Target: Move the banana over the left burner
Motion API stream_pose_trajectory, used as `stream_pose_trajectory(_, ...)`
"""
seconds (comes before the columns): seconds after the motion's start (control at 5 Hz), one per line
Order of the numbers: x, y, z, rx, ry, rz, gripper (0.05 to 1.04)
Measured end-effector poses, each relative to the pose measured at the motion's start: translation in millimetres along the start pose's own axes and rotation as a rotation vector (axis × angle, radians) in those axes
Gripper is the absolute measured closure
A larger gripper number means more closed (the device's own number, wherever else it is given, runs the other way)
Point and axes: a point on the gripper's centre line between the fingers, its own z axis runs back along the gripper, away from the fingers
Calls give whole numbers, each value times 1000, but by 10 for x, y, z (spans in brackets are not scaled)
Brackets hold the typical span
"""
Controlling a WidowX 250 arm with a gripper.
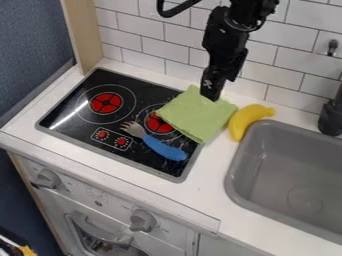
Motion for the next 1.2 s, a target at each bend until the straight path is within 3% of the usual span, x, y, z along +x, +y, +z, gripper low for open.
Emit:
stream_pose_trajectory(0.4, -366, -24, -50, 12, -38, 386, 83)
stream_pose_trajectory(0.6, -419, -17, -40, 3, -47, 596, 83)
stream_pose_trajectory(0.8, -463, -4, -38, 18, -25, 801, 83)
stream_pose_trajectory(1.2, -419, -92, -254, 31, 37, 922, 83)
